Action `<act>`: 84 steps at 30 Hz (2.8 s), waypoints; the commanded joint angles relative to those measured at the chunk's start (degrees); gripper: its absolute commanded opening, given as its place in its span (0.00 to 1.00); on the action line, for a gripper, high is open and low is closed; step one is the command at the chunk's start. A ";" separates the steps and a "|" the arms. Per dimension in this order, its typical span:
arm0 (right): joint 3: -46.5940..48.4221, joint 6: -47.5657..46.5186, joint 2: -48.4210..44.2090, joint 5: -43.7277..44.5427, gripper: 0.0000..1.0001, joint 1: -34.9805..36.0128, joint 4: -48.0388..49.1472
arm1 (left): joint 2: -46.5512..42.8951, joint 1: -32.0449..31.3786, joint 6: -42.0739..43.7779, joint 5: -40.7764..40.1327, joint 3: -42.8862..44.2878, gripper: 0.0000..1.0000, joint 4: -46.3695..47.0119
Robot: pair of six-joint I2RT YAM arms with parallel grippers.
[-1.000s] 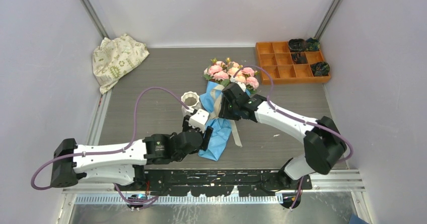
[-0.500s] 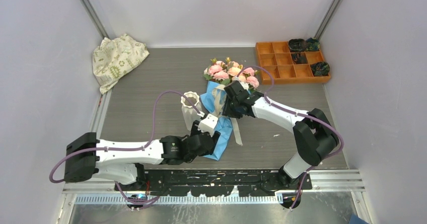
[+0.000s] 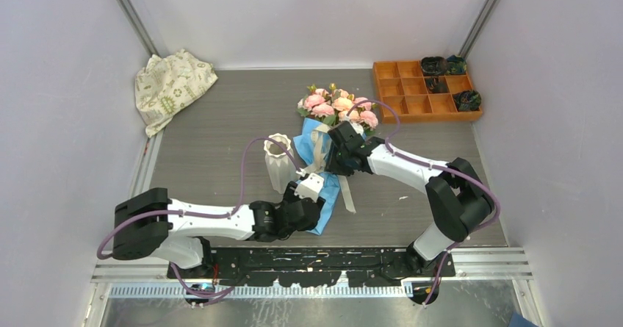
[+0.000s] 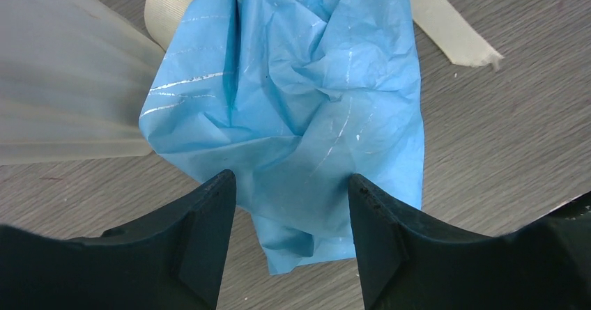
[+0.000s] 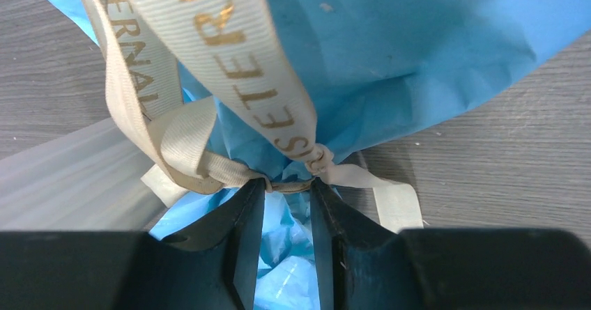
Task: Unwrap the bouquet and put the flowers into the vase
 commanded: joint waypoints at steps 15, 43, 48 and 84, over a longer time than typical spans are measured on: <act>-0.21 -1.37 3.26 -2.98 0.26 -0.14 3.82 | 4.12 1.42 -1.64 -0.10 0.20 0.60 4.22; 10.18 -6.27 -14.54 8.54 0.15 -0.35 -20.15 | 10.66 2.76 -0.31 3.68 3.67 0.59 5.70; 8.23 -8.20 -15.46 12.68 0.54 -1.16 -21.53 | 9.06 2.78 -0.26 3.92 4.51 0.59 4.48; -5.03 -4.15 -16.47 12.12 0.33 -8.24 -19.84 | 4.20 2.77 2.73 6.18 11.27 0.59 1.19</act>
